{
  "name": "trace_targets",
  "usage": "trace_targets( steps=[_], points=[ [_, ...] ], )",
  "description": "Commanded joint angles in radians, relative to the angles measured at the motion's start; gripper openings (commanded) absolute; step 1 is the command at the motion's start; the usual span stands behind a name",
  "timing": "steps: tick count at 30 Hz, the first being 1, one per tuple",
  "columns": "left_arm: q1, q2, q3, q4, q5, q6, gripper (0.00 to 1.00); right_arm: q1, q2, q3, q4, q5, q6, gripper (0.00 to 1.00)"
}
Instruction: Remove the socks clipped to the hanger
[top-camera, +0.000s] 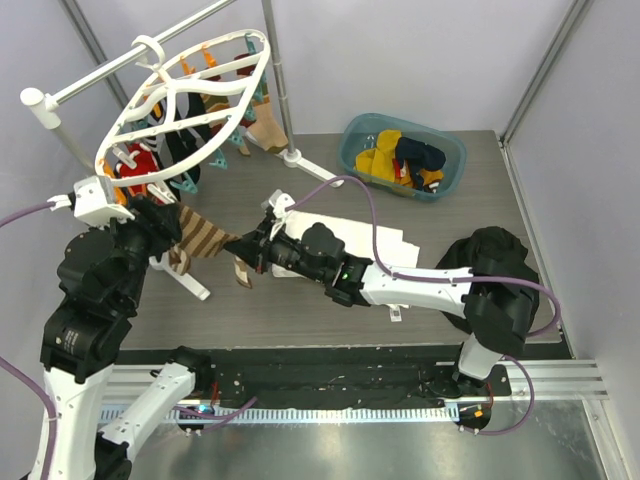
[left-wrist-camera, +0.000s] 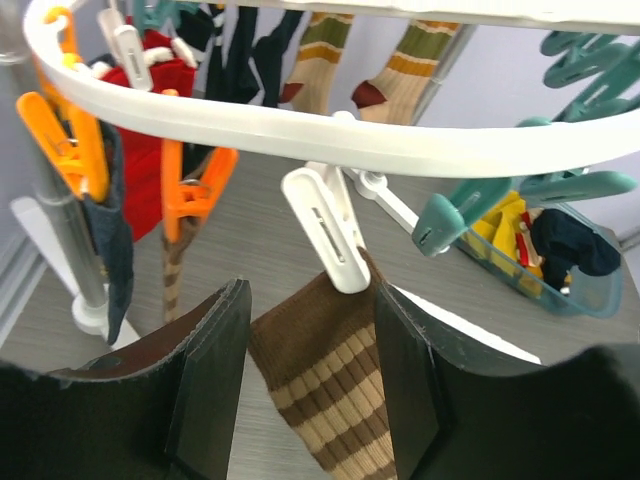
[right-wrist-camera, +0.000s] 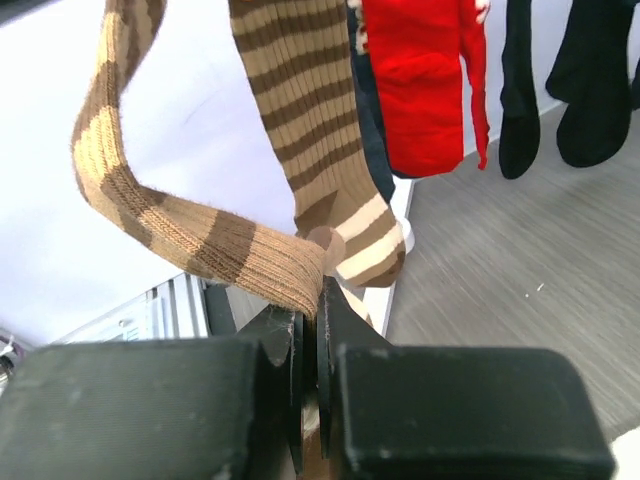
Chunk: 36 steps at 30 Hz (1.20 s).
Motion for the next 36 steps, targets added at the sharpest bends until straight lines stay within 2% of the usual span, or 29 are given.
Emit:
trace_targets(
  steps=[1, 2, 7, 15, 31, 36],
  points=[
    [0.003, 0.0, 0.071, -0.016, -0.087, -0.005, 0.55, 0.017, 0.029, 0.026, 0.028, 0.071, -0.03, 0.01],
    [0.003, 0.009, 0.085, -0.024, -0.09, -0.007, 0.54, 0.031, 0.032, 0.053, -0.003, 0.112, -0.111, 0.01],
    [0.003, 0.058, 0.192, -0.106, -0.089, -0.016, 0.46, 0.068, 0.054, 0.129, -0.121, 0.299, -0.286, 0.01],
    [0.003, 0.156, 0.273, -0.194, -0.089, -0.039, 0.44, 0.131, 0.069, 0.201, -0.159, 0.476, -0.541, 0.01],
    [0.003, 0.238, 0.292, -0.159, -0.196, 0.039, 0.47, 0.158, 0.074, 0.227, -0.159, 0.502, -0.585, 0.01],
    [0.003, 0.25, 0.281, -0.136, -0.184, 0.056, 0.49, 0.16, 0.078, 0.231, -0.158, 0.496, -0.587, 0.01]
  ],
)
